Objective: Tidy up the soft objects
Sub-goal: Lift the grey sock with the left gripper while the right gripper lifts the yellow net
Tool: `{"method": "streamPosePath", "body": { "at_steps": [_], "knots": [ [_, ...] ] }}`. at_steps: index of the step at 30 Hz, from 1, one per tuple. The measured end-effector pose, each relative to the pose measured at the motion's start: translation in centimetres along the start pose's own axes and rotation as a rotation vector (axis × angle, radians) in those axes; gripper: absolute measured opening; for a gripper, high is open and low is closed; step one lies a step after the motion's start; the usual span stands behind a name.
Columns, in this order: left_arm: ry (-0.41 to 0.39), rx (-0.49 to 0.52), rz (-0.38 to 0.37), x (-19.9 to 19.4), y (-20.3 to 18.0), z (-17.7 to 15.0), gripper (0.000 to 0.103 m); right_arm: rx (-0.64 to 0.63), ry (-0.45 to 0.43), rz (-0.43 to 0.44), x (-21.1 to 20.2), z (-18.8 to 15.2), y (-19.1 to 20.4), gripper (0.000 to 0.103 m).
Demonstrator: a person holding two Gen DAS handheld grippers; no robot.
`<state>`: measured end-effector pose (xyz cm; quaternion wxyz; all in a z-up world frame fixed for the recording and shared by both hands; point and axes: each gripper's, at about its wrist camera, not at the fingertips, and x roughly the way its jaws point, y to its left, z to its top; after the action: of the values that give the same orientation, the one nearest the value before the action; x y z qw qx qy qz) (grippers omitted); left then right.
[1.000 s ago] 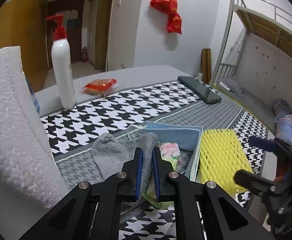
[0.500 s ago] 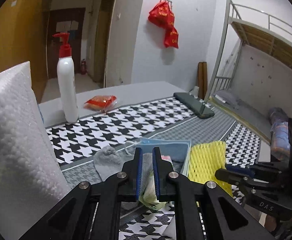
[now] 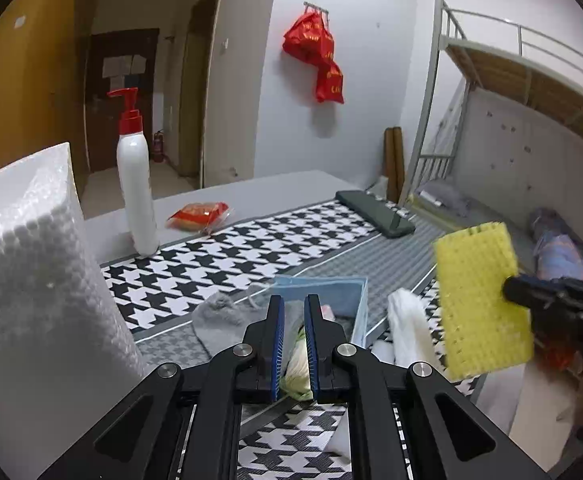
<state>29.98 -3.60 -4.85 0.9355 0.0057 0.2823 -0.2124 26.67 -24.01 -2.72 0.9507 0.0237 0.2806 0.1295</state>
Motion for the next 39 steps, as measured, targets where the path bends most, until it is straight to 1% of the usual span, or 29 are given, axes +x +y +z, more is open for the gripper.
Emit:
{"method": "streamPosePath", "body": {
  "at_steps": [1, 3, 4, 5, 8, 12, 16, 18, 20, 21, 22, 23, 26, 30, 32, 35, 36, 39],
  "knots": [
    [0.006, 0.002, 0.009, 0.2, 0.0, -0.1, 0.012, 0.002, -0.001, -0.007, -0.2, -0.2, -0.2, 0.012],
    [0.022, 0.002, 0.047, 0.6, 0.1, -0.1, 0.020, 0.007, 0.006, -0.012, -0.1, -0.6, -0.5, 0.012],
    [0.027, 0.000, 0.055, 0.8, 0.2, -0.2, 0.031, 0.013, 0.011, -0.014, 0.0, -0.9, -0.8, 0.012],
    [0.032, 0.001, 0.058, 1.0, 0.3, -0.3, 0.039, 0.016, 0.017, -0.015, 0.2, -1.2, -1.0, 0.012],
    [0.055, 0.017, 0.057, 1.6, 0.1, -0.6, 0.052, 0.031, 0.045, -0.015, 1.1, -2.0, -1.7, 0.012],
    [0.104, 0.033, 0.089, 2.9, -0.1, -1.0, 0.053, 0.030, 0.078, -0.032, 2.2, -3.1, -2.7, 0.012],
    [0.128, 0.019, 0.129, 3.7, 0.5, -1.1, 0.053, 0.043, 0.096, -0.051, 3.0, -3.8, -3.9, 0.012],
    [0.144, -0.014, 0.128, 3.9, 1.2, -1.2, 0.051, 0.049, 0.097, -0.052, 3.1, -4.0, -4.3, 0.012],
    [0.148, -0.038, 0.142, 3.9, 1.7, -1.3, 0.039, 0.055, 0.097, -0.050, 3.0, -4.2, -4.7, 0.012],
    [0.155, -0.047, 0.152, 3.9, 1.9, -1.2, 0.036, 0.056, 0.100, -0.046, 3.1, -4.2, -4.8, 0.012],
    [0.165, -0.057, 0.160, 4.1, 2.2, -1.3, 0.030, 0.057, 0.101, -0.045, 3.1, -4.4, -4.8, 0.012],
    [0.184, -0.069, 0.163, 4.3, 2.5, -1.4, 0.026, 0.059, 0.101, -0.043, 3.2, -4.4, -4.9, 0.012],
    [0.197, -0.081, 0.157, 4.3, 2.7, -1.5, 0.025, 0.058, 0.105, -0.034, 3.4, -4.5, -4.8, 0.012],
    [0.243, -0.078, 0.158, 4.8, 2.7, -1.8, 0.025, 0.054, 0.107, -0.030, 3.7, -4.5, -4.6, 0.012],
    [0.238, -0.084, 0.150, 4.7, 2.8, -1.8, 0.008, 0.060, 0.100, -0.016, 3.7, -4.3, -4.7, 0.012],
    [0.224, -0.093, 0.124, 4.3, 2.8, -1.7, 0.006, 0.062, 0.082, -0.007, 3.3, -3.9, -4.5, 0.012],
    [0.206, -0.099, 0.107, 3.9, 2.7, -1.5, 0.006, 0.063, 0.074, 0.000, 3.0, -3.8, -4.5, 0.012],
    [0.165, -0.080, 0.094, 3.0, 2.0, -1.0, 0.005, 0.058, 0.056, 0.007, 2.2, -3.4, -4.1, 0.012]
  ]
}}
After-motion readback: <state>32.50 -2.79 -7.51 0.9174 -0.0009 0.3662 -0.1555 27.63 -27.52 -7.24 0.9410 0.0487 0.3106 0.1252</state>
